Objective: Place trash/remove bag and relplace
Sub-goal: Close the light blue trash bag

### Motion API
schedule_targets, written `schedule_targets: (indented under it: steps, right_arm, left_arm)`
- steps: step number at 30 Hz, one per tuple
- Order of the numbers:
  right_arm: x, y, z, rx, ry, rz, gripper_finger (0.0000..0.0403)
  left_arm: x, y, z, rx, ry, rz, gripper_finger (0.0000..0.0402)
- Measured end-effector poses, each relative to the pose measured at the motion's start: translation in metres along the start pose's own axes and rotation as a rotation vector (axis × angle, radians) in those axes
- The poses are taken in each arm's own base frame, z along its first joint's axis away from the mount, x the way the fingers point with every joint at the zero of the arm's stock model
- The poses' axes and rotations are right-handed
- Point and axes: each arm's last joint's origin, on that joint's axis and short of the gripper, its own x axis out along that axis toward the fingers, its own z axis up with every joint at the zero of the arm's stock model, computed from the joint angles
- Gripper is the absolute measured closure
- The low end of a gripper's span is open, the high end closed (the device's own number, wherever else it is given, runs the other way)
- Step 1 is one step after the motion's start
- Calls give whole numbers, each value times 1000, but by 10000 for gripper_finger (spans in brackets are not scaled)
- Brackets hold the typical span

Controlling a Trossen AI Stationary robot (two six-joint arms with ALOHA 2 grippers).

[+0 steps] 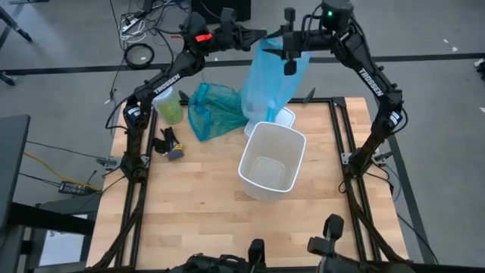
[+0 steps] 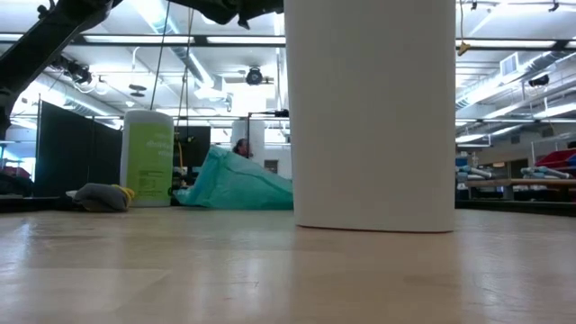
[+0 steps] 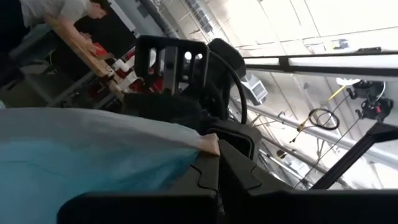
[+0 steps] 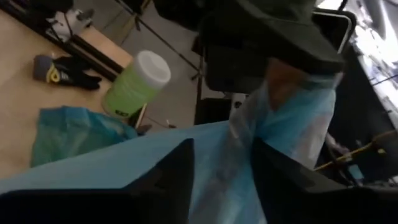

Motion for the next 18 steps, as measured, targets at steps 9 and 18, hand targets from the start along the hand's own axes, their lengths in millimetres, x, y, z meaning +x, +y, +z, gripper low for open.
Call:
schedule_targets:
  steps: [9, 18]
  right_arm:
    - [-5, -17, -17, -44, 160, -155, 390]
    - [-9, -23, -24, -65, 238, -206, 389]
  left_arm:
    - [-3, -18, 6, -40, -27, -156, 394]
    - [-8, -29, 12, -9, -53, -238, 394]
